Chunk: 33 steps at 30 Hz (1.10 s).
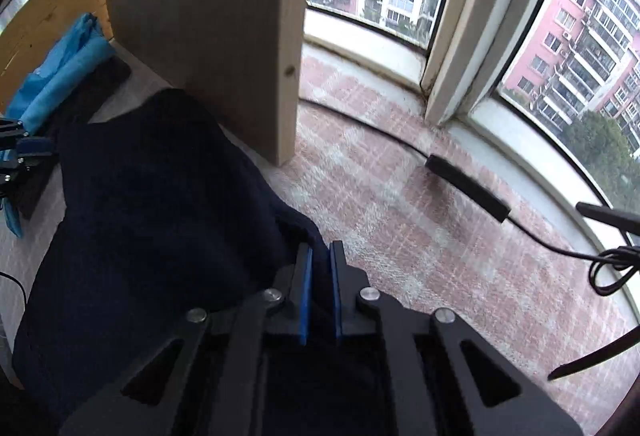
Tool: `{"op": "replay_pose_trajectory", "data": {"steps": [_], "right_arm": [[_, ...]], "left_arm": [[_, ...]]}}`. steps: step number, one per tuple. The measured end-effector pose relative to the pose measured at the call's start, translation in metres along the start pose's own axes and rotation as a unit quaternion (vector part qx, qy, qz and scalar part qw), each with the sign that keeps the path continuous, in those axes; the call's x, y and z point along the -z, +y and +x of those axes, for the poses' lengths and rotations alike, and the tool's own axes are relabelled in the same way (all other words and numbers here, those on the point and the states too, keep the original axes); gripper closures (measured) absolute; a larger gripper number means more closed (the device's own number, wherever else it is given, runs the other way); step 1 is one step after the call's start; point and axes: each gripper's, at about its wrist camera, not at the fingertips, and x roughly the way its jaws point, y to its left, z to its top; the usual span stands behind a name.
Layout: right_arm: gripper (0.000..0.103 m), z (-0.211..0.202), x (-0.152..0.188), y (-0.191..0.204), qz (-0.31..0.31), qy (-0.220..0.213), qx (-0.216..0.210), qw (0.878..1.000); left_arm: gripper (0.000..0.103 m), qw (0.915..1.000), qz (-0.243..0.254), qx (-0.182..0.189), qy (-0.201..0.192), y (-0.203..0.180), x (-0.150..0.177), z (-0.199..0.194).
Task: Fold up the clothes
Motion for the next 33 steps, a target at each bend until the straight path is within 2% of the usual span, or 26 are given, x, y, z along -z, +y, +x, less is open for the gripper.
{"op": "replay_pose_trajectory", "data": {"steps": [3,5,6,7,9,11,13,16,19,22,25,28,29,33], "right_arm": [[0.094,-0.047,-0.013,-0.012,0.015,-0.097,0.096,0.991],[0.088,-0.044,-0.02,-0.02,0.019,-0.082,0.109,0.99],[0.075,-0.034,-0.022,-0.024,0.026,-0.044,0.102,0.993],[0.072,-0.027,-0.022,-0.026,0.033,-0.024,0.1,0.994],[0.072,-0.028,-0.019,-0.025,0.034,-0.028,0.099,0.994],[0.066,-0.038,-0.012,-0.022,0.038,-0.043,0.104,0.993],[0.063,-0.048,-0.008,-0.014,0.045,-0.053,0.077,0.995],[0.063,-0.057,-0.004,0.009,0.042,-0.055,0.01,0.998],[0.063,-0.052,-0.009,0.037,0.025,-0.047,-0.062,0.997],[0.063,-0.039,-0.022,0.079,-0.023,-0.038,-0.097,0.994],[0.055,-0.012,-0.044,0.13,-0.069,-0.013,-0.14,0.988],[0.055,0.013,-0.063,0.186,-0.102,0.02,-0.197,0.975],[0.055,0.023,-0.066,0.204,-0.114,0.027,-0.206,0.971],[0.055,0.064,-0.067,0.257,-0.158,0.055,-0.178,0.97]], "left_arm": [[0.08,1.0,0.007,-0.003,0.003,-0.002,0.0,0.002],[0.078,0.9999,0.007,-0.006,0.01,-0.004,0.0,0.006],[0.077,0.9999,0.008,-0.007,0.011,-0.005,0.0,0.006],[0.077,0.9999,0.009,-0.009,0.012,-0.006,0.0,0.007],[0.071,0.9998,0.011,-0.013,0.009,-0.006,0.0,0.006],[0.068,0.9998,0.008,-0.019,0.007,-0.005,0.002,0.004],[0.068,0.9998,0.004,-0.017,0.009,-0.003,0.003,0.003],[0.068,0.9998,0.004,-0.017,0.008,-0.006,0.009,-0.005],[0.067,0.9999,0.011,0.006,-0.002,-0.012,0.021,-0.023],[0.063,0.9993,-0.004,0.036,-0.005,-0.014,0.042,-0.037],[0.063,0.9967,-0.04,0.071,0.002,-0.014,0.066,-0.044],[0.063,0.9953,-0.057,0.077,0.005,-0.016,0.087,-0.054],[0.063,0.9951,-0.062,0.078,0.006,-0.017,0.094,-0.058],[0.063,0.9939,-0.077,0.078,0.005,-0.018,0.116,-0.068]]}}
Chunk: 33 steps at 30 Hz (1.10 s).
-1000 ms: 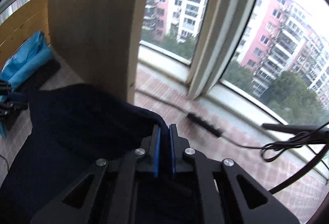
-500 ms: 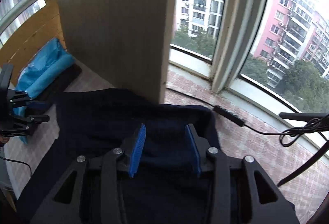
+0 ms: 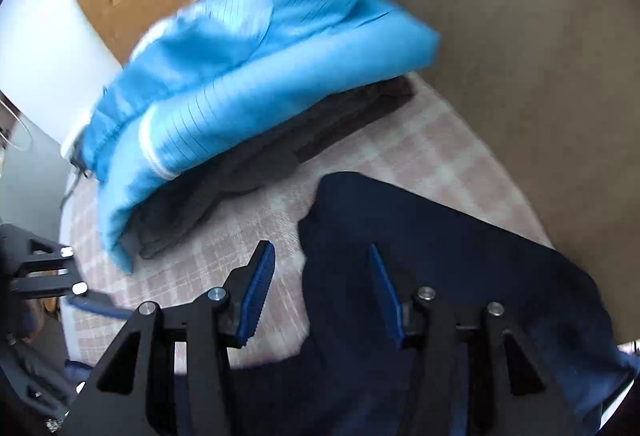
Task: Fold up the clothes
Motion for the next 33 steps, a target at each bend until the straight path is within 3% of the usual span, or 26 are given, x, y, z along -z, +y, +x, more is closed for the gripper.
{"op": "replay_pose_trajectory", "data": {"steps": [2,3,4,8,10,12,14,15,17,23,25,26,29,33], "right_arm": [[0.062,0.014,-0.004,0.004,0.002,0.006,0.02,1.0],[0.085,0.014,-0.002,0.0,0.013,0.002,0.026,1.0],[0.099,0.006,0.002,-0.009,0.038,-0.008,0.011,0.999],[0.099,-0.048,0.042,-0.051,0.143,-0.076,-0.032,0.986],[0.099,-0.069,0.071,-0.07,0.177,-0.087,-0.008,0.98],[0.095,-0.077,0.093,-0.085,0.198,-0.068,0.003,0.978],[0.084,-0.08,0.113,-0.099,0.236,-0.048,-0.004,0.97],[0.075,-0.082,0.123,-0.103,0.251,-0.046,-0.002,0.967],[0.071,-0.09,0.136,-0.107,0.263,-0.057,0.005,0.963],[0.07,-0.103,0.136,-0.116,0.26,-0.073,-0.012,0.963],[0.055,-0.099,0.131,-0.113,0.25,-0.073,-0.022,0.965],[0.053,-0.096,0.128,-0.11,0.244,-0.071,-0.024,0.967],[0.052,-0.085,0.118,-0.102,0.219,-0.064,-0.02,0.974],[0.052,-0.078,0.111,-0.102,0.222,-0.06,-0.036,0.973]], "left_arm": [[0.063,1.0,-0.004,-0.005,-0.002,0.003,0.002,-0.001],[0.063,0.9999,-0.008,-0.006,-0.004,0.005,0.003,-0.002],[0.063,0.9999,-0.011,-0.005,-0.006,0.007,0.004,-0.003],[0.062,1.0,-0.001,0.002,-0.008,0.006,-0.003,0.002],[0.061,0.9999,0.01,0.01,-0.007,0.002,-0.011,0.01],[0.06,0.9996,0.021,0.017,-0.006,-0.002,-0.02,0.018],[0.06,0.999,0.04,0.022,-0.001,-0.012,-0.033,0.03],[0.06,0.9983,0.052,0.026,0.0,-0.018,-0.04,0.036],[0.06,0.9966,0.076,0.034,0.001,-0.029,-0.053,0.046],[0.058,0.9922,0.109,0.058,0.015,-0.052,-0.089,0.079],[0.058,0.9938,0.094,0.057,0.017,-0.046,-0.096,0.083],[0.058,0.9946,0.086,0.055,0.017,-0.041,-0.099,0.082],[0.058,0.9954,0.069,0.065,0.015,-0.03,-0.098,0.075],[0.058,0.9937,0.074,0.083,0.016,-0.033,-0.1,0.074]]}}
